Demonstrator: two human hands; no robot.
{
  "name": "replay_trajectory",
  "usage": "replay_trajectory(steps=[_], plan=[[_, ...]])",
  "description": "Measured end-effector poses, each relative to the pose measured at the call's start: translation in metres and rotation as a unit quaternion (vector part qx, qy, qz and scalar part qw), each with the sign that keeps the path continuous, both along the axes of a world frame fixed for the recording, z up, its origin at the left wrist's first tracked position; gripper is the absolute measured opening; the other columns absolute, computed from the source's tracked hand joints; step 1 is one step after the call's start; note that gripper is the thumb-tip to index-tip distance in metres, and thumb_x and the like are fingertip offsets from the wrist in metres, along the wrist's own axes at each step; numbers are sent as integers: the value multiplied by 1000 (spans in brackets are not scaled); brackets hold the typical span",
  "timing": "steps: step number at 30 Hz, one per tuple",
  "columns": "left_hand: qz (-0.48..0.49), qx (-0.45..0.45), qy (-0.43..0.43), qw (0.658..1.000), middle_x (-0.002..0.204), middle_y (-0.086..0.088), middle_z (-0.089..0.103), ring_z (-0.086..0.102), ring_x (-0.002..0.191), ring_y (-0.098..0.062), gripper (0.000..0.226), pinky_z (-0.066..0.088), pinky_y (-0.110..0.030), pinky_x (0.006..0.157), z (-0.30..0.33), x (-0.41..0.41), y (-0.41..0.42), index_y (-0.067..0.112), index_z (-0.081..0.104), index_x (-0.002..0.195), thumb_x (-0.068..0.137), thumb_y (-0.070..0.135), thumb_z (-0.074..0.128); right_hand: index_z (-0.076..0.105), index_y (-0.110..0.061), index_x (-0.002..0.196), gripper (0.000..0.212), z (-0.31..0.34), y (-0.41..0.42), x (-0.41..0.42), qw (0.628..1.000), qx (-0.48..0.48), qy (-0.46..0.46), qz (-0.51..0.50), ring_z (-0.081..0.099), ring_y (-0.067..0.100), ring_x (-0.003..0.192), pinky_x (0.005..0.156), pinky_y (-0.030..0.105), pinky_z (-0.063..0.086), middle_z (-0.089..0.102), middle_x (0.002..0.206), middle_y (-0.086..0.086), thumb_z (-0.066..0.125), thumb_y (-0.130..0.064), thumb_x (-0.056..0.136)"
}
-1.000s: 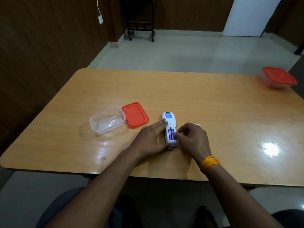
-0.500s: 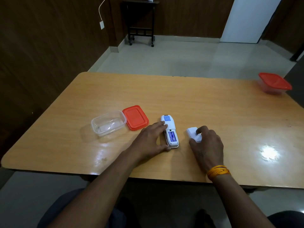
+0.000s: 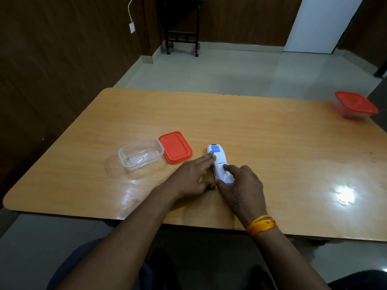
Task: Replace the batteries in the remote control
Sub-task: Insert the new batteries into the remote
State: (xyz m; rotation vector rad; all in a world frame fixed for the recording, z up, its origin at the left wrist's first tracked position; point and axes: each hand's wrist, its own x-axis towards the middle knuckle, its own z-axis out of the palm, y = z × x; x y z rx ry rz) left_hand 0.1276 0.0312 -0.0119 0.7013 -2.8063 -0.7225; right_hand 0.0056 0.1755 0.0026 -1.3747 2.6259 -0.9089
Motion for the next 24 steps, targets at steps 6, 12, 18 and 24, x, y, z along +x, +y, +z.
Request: replay_trajectory(steps=[6,12,18,24], plan=[[-17,1,-3,1000,174,8,15,27,158,-15,86,29,-40,126,-3,3,-3,23,25,166,94,34,71,71,-17,127,44,-2,-7,3,999,7,39,16,61,32,81,66,33,41,59,93,11,72,-38,89],[-25,1,-2,1000,175,8,14,26,158,-16,88,27,-36,127,-4,3,-6,22,24,166,93,26,73,75,-12,114,32,-7,-15,2,998,-3,61,14,59,34,76,63,31,36,57,86,12,72,-31,88],[-33,0,-2,999,175,5,17,28,158,-18,88,28,-36,127,-7,4,-5,21,26,165,92,24,74,76,-10,100,24,-13,-23,2,997,3,78,0,57,37,70,60,32,33,57,82,14,73,-27,84],[-26,-3,-29,999,176,5,11,26,159,-20,88,27,-38,127,-6,4,-3,21,20,167,94,21,70,68,-14,108,33,-14,-23,6,999,17,49,-12,58,36,74,60,32,34,59,88,13,72,-34,83]])
